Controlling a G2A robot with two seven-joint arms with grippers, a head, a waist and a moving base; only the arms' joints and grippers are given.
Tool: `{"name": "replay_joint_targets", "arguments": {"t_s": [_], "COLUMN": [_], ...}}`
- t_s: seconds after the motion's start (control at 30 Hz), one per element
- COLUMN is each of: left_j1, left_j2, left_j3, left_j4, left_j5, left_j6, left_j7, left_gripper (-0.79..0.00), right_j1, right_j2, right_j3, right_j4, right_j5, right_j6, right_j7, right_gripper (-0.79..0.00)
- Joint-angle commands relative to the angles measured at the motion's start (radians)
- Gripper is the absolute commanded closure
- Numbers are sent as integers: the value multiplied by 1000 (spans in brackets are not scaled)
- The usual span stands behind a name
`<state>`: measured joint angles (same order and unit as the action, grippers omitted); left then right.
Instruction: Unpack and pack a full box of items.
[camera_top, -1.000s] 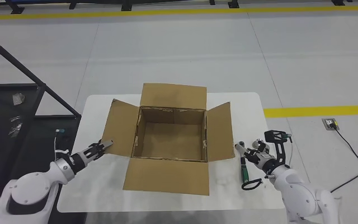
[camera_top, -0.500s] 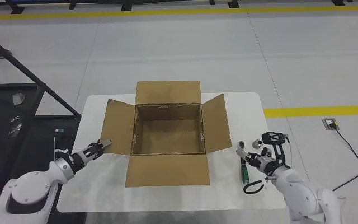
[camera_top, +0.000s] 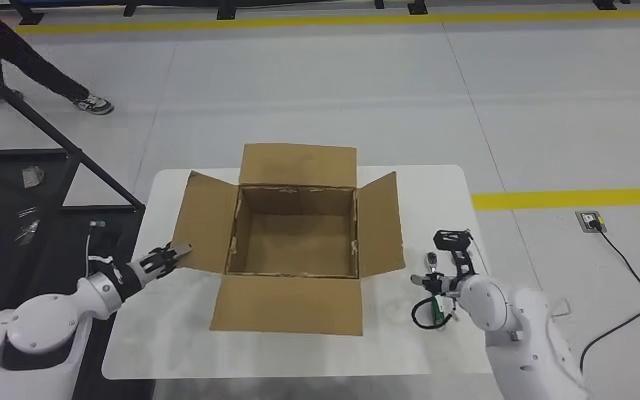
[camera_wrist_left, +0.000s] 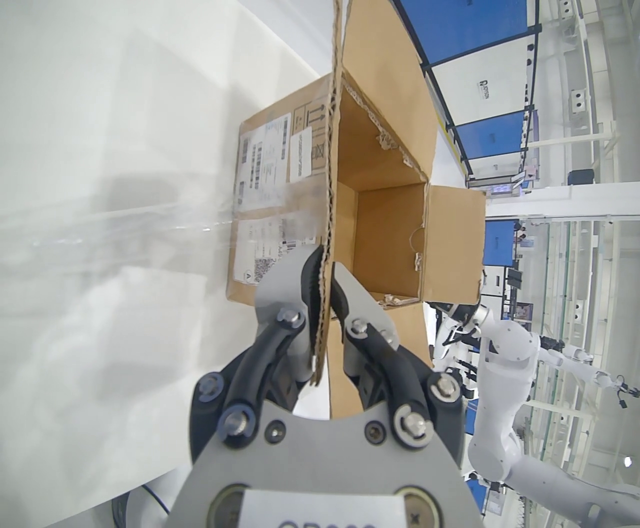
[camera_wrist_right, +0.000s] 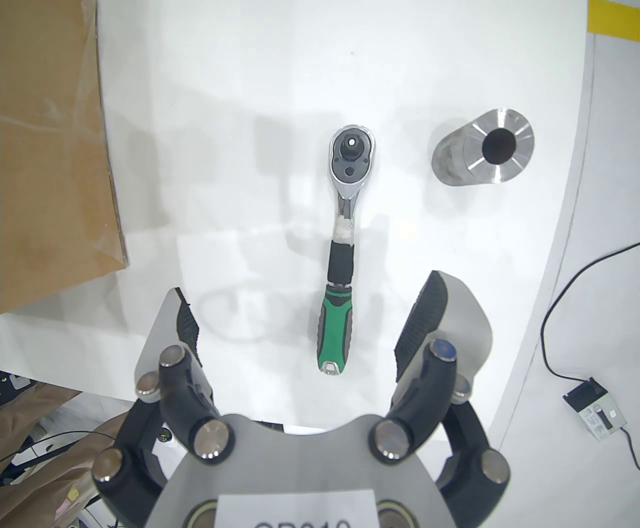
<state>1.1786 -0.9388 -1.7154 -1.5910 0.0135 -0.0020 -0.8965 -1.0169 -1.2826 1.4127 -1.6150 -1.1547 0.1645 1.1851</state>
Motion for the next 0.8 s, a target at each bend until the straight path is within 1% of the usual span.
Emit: {"name": "replay_joint_targets", "arguments": {"t_s": [0.0,0.2,0.4,0.47,0.5,0.53,0.57,0.63,0.67,0.77], "left_j1": [-2,22,65,78,84,90,95,107,113,125], "left_j2": [1,1,2,3,2,2,2,3,4,5], "left_j3": [1,-11,-33,-40,-43,-46,-53,-70,-76,-84], "left_j4": [2,-15,-56,-69,-75,-80,-84,-93,-99,-111], "left_j5": [-7,-55,-77,-84,-102,-135,-163,-175,-176,-182], "left_j6": [4,-12,-30,-38,-45,-55,-67,-81,-84,-89], "left_j7": [1,31,57,61,60,52,42,39,41,42], "left_gripper": [-785,-785,-785,-785,-785,-785,-785,-785,-785,-785], "right_j1": [31,107,188,214,226,238,249,263,268,273], "right_j2": [-1,-7,-16,-18,-20,-21,-22,-23,-22,-22], "right_j3": [-17,-72,-113,-120,-122,-124,-125,-121,-120,-122], "right_j4": [43,142,270,320,346,370,390,422,434,450], "right_j5": [-13,-41,-53,-55,-57,-55,-46,-31,-29,-29], "right_j6": [1,16,34,43,51,55,52,44,41,38], "right_j7": [14,71,86,83,81,79,77,72,73,86], "right_gripper": [-785,-785,-785,-751,-656,-634,-563,-391,-366,-376]}}
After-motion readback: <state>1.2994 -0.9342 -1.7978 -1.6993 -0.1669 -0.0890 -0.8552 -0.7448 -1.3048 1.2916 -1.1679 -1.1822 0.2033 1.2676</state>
